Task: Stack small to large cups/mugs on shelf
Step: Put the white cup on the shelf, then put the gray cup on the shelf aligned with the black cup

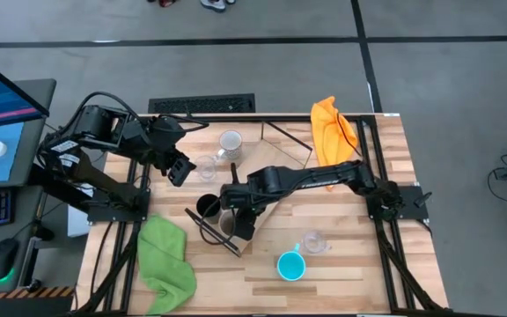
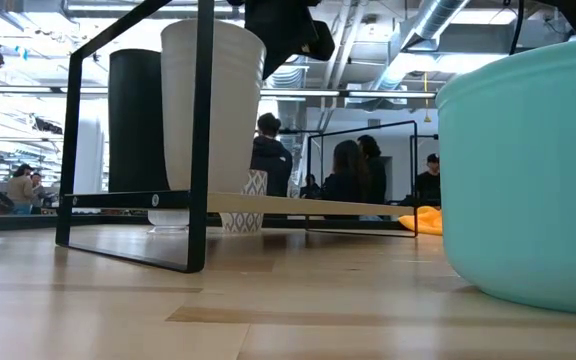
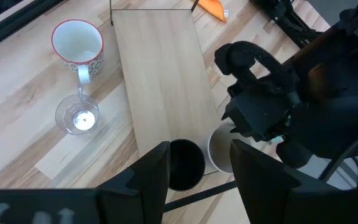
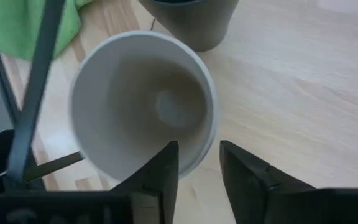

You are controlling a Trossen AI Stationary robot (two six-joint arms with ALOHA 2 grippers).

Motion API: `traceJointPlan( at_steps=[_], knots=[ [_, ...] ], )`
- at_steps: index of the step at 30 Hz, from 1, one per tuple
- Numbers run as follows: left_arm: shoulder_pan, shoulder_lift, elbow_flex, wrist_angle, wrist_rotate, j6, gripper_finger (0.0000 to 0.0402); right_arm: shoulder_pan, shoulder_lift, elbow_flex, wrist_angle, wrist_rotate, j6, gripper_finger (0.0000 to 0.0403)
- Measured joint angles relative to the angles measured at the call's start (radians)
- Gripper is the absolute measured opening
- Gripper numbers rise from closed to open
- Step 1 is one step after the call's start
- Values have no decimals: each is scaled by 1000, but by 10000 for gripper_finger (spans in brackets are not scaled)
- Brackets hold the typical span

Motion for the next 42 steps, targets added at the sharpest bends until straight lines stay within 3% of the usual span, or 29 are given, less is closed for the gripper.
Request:
traceJointPlan(
  at_steps=[15,19,26,30,37,42],
  knots=[
    [0,0,0,0,-11,2,160,1,-16,50,-25,-21,-27,193],
    [0,0,0,0,-34,-5,160,-5,-99,46,-18,-14,-41,207],
    [24,8,0,27,-232,-6,160,-7,-270,46,-125,118,-27,201],
    [125,42,-4,37,-226,77,160,-8,-355,46,-184,186,12,198],
    [394,164,-9,51,-72,353,169,-3,-431,46,-288,291,84,201],
    [553,272,-9,72,59,528,198,4,-441,45,-286,298,100,198]
  ],
)
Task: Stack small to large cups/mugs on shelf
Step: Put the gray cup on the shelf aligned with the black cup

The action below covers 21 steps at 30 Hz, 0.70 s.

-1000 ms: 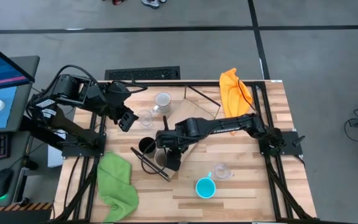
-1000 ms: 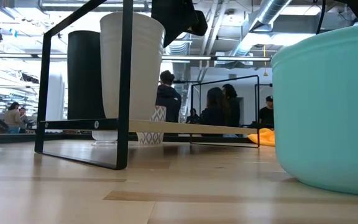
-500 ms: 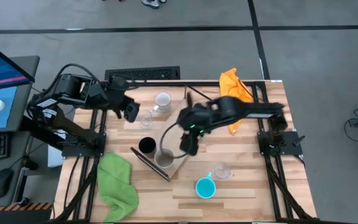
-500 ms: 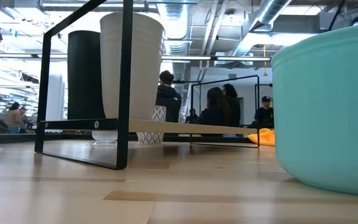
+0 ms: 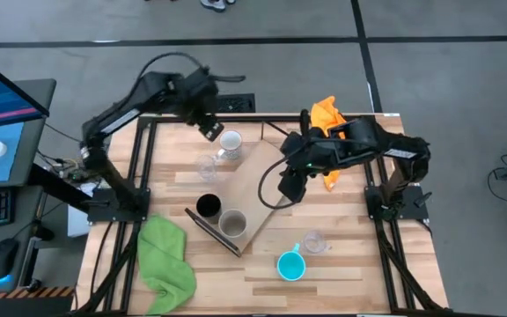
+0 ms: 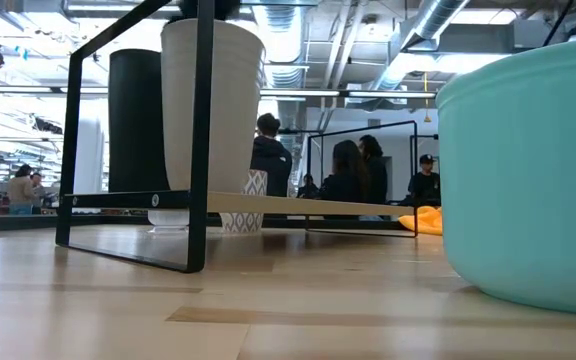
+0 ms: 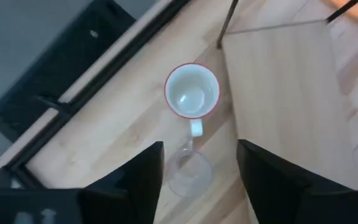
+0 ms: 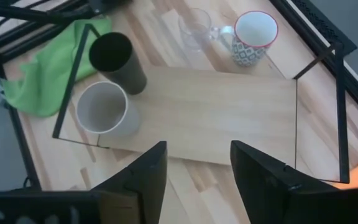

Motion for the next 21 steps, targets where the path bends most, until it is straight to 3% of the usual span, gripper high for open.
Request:
traceJointPlan(
  at_steps=[6,21],
  knots=[
    [125,139,0,23,124,143,239,-1,-4,0,0,2,0,193],
    [170,361,0,85,135,245,252,0,-4,0,0,2,0,185]
  ],
)
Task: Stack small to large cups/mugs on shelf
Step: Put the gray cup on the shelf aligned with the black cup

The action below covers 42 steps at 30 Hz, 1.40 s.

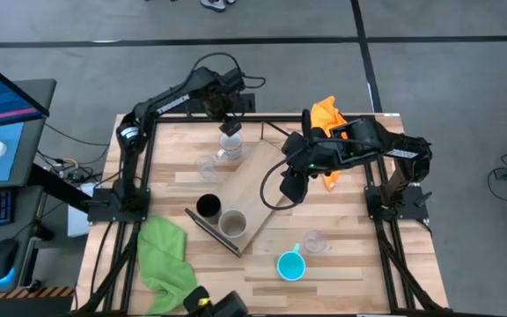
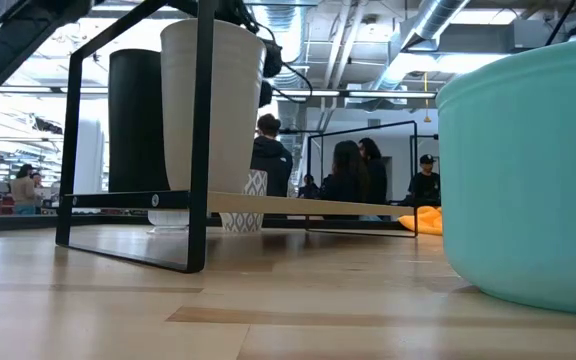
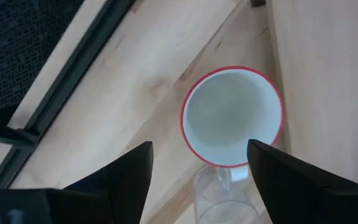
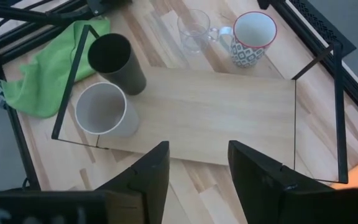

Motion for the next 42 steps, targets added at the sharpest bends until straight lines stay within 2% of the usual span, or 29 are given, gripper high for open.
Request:
traceJointPlan(
  at_steps=[4,17,24,29,39,42],
  knots=[
    [-2,29,-2,6,-2,9,251,0,0,0,0,0,-7,182],
    [-1,32,-184,159,-7,24,251,6,0,0,0,-3,-36,175],
    [-1,32,-236,217,-7,20,240,6,0,0,0,-3,-36,166],
    [-1,32,-250,233,-18,19,185,6,0,0,0,-3,-36,160],
    [-1,32,-250,228,-35,21,31,6,1,0,0,-3,-36,149],
    [-1,30,-249,227,-32,31,11,6,1,0,0,-3,-36,146]
  ],
)
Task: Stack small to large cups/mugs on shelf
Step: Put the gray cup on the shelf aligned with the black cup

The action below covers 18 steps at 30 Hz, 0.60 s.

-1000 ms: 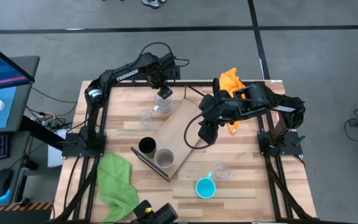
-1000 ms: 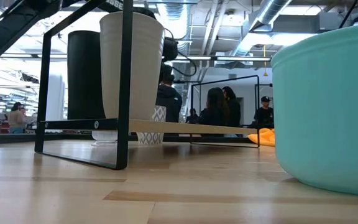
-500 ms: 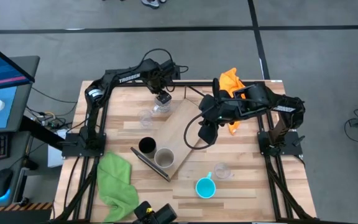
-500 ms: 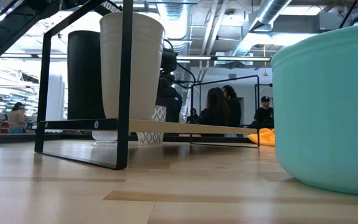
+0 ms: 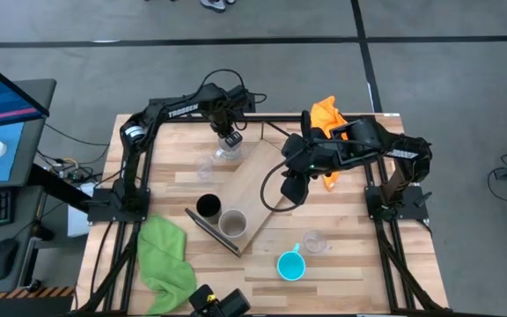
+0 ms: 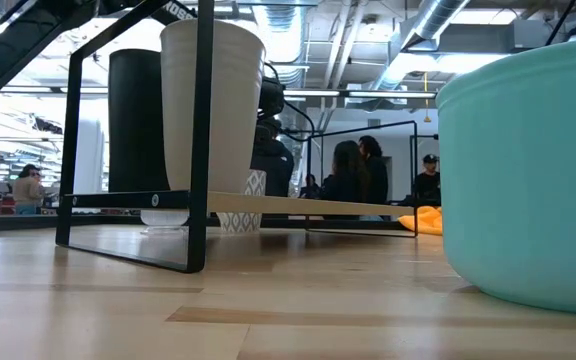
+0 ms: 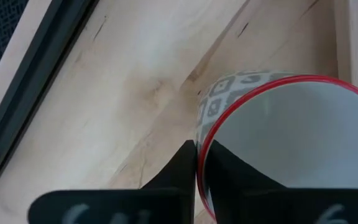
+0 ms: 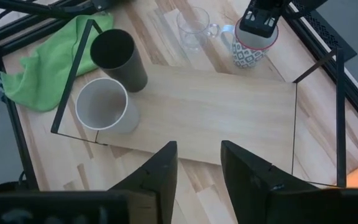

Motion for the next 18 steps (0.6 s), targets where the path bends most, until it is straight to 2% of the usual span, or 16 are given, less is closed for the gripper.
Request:
traceJointPlan(
  at_steps=[12,18],
  knots=[
    [0,-6,2,-8,-2,-3,9,0,0,0,0,0,4,132],
    [0,-6,56,-42,-8,0,6,0,0,0,0,0,3,132]
  ],
)
